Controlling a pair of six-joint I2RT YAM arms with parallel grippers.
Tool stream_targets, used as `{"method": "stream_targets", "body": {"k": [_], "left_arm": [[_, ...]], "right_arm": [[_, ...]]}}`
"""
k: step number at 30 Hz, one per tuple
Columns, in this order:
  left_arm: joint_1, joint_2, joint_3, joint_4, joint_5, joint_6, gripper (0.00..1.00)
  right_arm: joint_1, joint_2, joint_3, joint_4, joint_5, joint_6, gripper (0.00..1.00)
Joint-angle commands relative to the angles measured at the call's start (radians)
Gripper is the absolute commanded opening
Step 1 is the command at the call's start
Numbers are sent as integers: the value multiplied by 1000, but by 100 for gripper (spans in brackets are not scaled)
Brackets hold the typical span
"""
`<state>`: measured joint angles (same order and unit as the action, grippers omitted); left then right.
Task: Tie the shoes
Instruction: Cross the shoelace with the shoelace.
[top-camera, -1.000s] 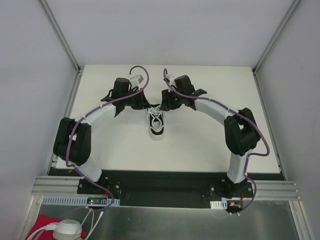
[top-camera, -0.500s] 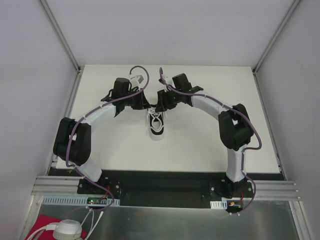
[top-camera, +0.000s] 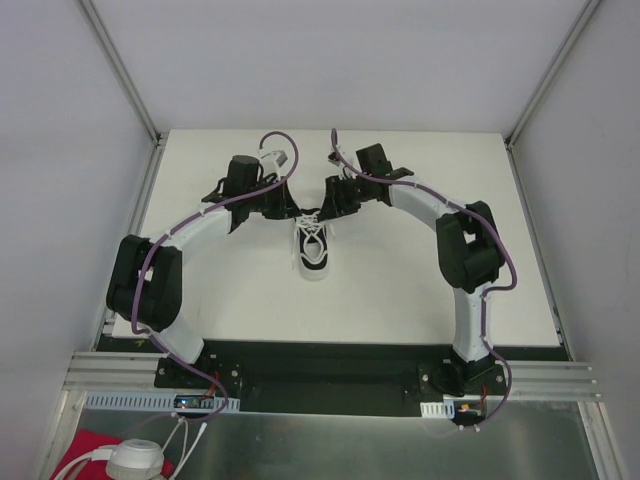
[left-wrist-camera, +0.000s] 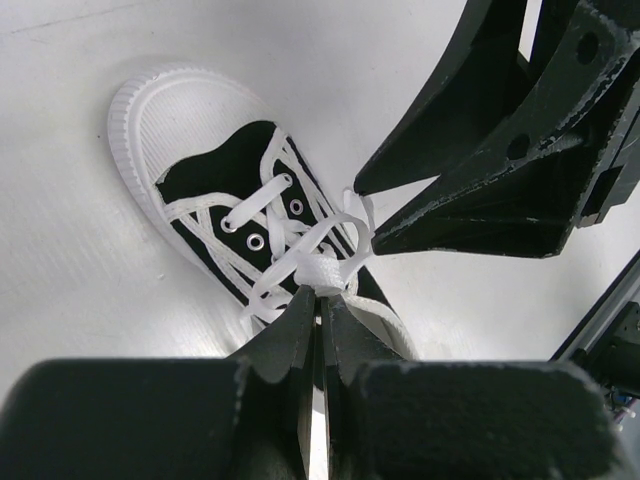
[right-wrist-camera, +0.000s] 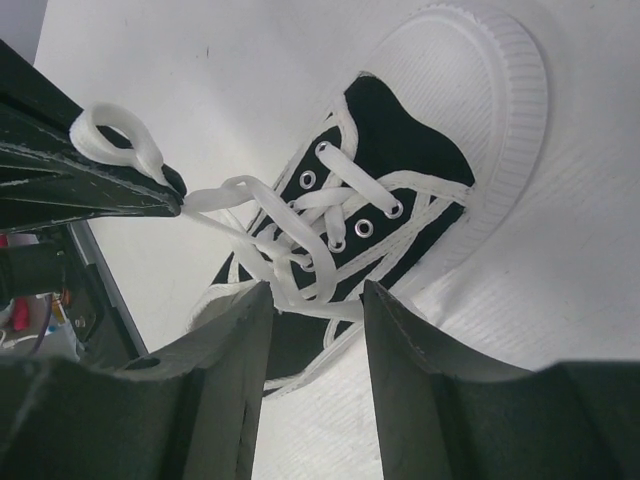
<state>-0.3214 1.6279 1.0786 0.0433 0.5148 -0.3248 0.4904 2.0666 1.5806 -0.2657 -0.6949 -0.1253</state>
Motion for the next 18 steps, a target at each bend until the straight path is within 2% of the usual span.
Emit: {"method": "stream_targets", "body": {"k": [1,8,12,18], "left_arm": [[-7,-46,41,1,13,18,0],[-5,-45,41,3,14,15,0],[-7,-45,40,3,16,15,0],[-7,-48,38,3,16,18,0]], "right_arm": [[4,1,22,22,-71,4,44],[4,9,19,19,-114,-5,44],[2,17,27,17,-115,-7,52],[4,30,50,-20,-130,-39,50]]}}
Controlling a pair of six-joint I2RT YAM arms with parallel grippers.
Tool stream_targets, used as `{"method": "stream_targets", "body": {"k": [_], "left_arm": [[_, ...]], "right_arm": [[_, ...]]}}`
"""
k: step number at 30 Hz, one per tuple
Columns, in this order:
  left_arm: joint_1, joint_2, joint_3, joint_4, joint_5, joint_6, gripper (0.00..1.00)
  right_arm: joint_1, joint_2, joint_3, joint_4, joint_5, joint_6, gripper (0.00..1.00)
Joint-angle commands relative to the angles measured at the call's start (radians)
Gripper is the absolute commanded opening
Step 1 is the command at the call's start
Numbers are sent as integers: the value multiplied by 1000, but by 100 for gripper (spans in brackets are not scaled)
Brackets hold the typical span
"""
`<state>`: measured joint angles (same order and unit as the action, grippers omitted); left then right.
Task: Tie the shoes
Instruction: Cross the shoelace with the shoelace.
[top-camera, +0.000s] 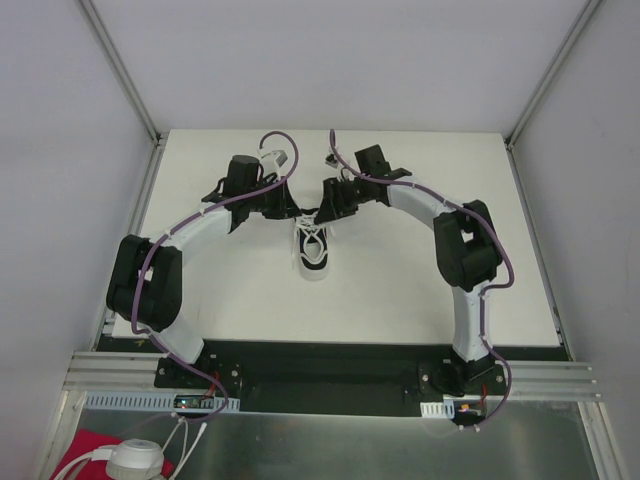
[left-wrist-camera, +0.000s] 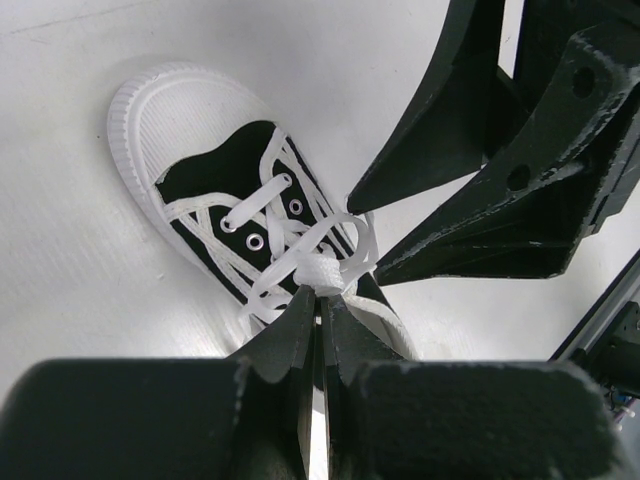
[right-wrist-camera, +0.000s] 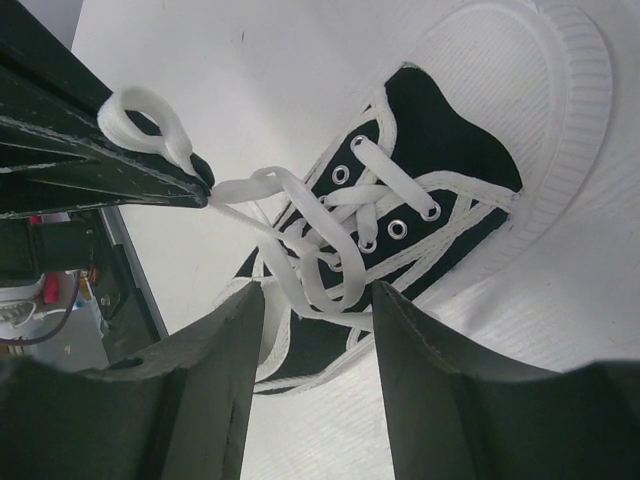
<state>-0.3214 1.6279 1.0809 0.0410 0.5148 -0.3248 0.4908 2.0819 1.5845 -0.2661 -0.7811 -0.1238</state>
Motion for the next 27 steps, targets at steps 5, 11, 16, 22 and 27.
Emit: {"method": "stream_targets", "body": {"k": [5,11,16,22,27], "left_arm": [[-7,-46,36,5,18,16,0],[-7,-46,39,5,22,13,0],[-5,-48,39,5,22,12,0],[-7,-45,40,5,22,13,0],[-5,-45,39,5,25,12,0]], "right_arm": [[9,21,68,-107,-20,-115,61],[11,13,69,-101,19,-116,58],[14,15,72,-73,25,-93,53],[22,20,77,-56,36,-73,51],[28,35,88,-50,34,-60,50]]}}
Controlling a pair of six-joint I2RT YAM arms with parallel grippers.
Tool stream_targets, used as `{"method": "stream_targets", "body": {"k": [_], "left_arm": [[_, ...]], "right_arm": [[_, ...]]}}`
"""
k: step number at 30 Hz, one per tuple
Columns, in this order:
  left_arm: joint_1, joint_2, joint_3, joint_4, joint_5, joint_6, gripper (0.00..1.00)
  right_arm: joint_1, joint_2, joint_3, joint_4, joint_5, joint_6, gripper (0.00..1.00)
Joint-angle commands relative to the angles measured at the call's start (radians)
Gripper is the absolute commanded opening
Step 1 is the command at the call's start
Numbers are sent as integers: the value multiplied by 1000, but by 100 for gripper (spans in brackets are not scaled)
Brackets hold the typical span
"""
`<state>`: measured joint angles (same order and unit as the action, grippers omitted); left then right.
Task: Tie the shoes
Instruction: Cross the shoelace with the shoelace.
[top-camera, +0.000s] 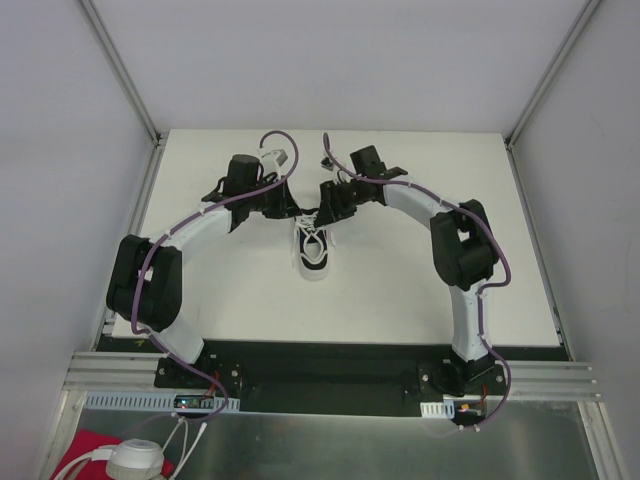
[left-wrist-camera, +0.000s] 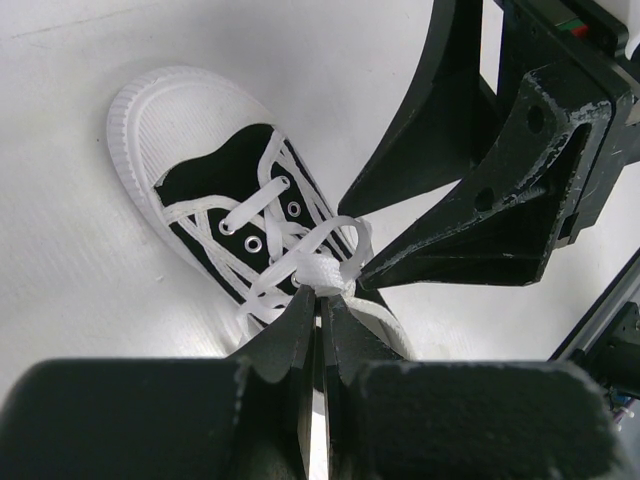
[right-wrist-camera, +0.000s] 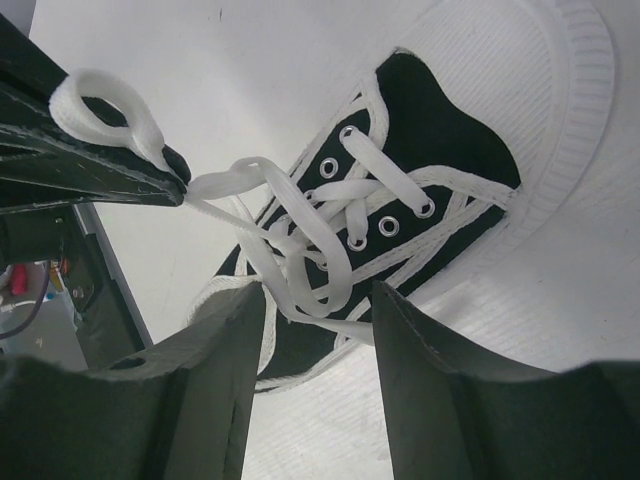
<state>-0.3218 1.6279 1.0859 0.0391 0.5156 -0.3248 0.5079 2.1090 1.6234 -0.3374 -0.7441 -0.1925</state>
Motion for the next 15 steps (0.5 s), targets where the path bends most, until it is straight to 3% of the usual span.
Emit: {"method": "stream_targets", "body": {"k": [1,9,15], "left_arm": [[-6,-45,34,7,23,13,0],[-6,-48,31,7,21,13,0],[-6,-48,31,7,23,16,0]], "right_arm": [[12,6,50,21,-3,10,49],[18,11,53,21,14,16,44],[18,3,39,18,17,1,47]]}}
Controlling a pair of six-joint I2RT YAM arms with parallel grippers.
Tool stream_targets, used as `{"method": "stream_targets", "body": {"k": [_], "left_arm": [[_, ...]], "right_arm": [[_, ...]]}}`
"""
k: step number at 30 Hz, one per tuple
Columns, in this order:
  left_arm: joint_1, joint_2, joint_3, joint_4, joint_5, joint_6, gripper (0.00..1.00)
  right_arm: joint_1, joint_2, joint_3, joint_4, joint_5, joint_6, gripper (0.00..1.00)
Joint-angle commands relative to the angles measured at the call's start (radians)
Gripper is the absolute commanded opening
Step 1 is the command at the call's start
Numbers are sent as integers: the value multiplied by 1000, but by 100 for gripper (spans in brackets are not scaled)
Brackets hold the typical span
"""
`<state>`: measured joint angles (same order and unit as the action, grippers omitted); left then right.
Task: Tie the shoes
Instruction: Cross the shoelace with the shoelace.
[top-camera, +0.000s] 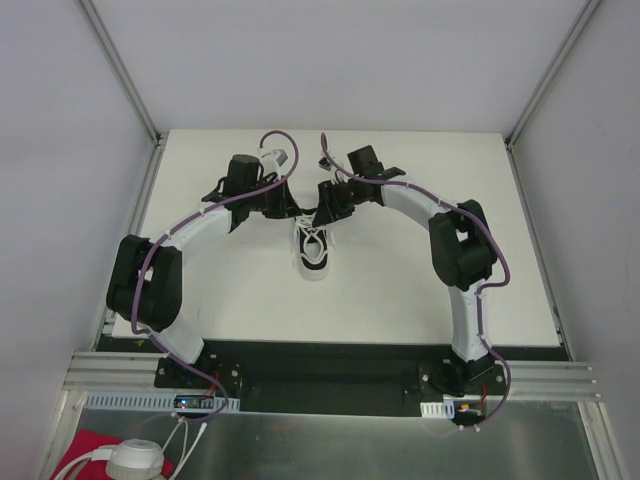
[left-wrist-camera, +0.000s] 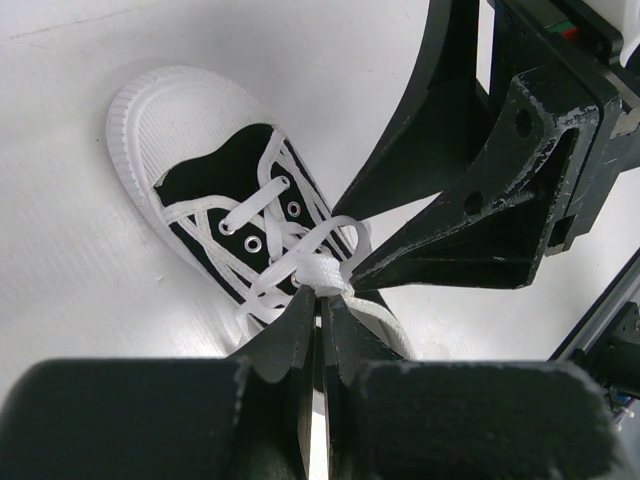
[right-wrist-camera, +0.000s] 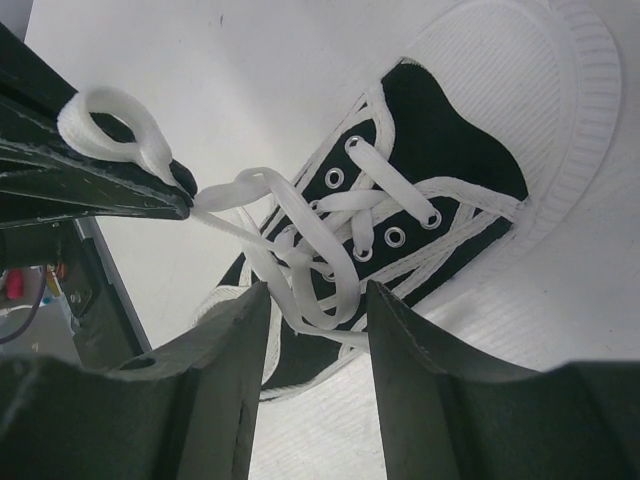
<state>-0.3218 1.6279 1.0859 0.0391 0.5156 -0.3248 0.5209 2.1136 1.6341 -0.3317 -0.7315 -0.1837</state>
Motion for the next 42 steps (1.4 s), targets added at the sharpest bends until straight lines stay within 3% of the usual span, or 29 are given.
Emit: {"method": "stream_targets", "body": {"k": [1,11,19,28,31,38,42], "left_arm": [[-5,-49,31,7,23,16,0],[-5,-51,31,7,23,15,0],[-6,-49,31,7,24,13,0],[-6,-51,31,7,23,13,0],[-5,-53,31,7,23,15,0],[-5,-53,28,7,24,13,0],[-6,-56,26,7,23,15,0]], "right_arm": [[5,-4,26,11,7,-11,46],[5,-12,13,3,30,-25,36],[8,-12,12,2,40,-28,38],[21,-10,15,-10,57,-40,32],[21,-10,15,-12,60,-40,27],[22,-26,0,-7,75,-40,3],[21,-53,-26,31,104,-25,1]]}}
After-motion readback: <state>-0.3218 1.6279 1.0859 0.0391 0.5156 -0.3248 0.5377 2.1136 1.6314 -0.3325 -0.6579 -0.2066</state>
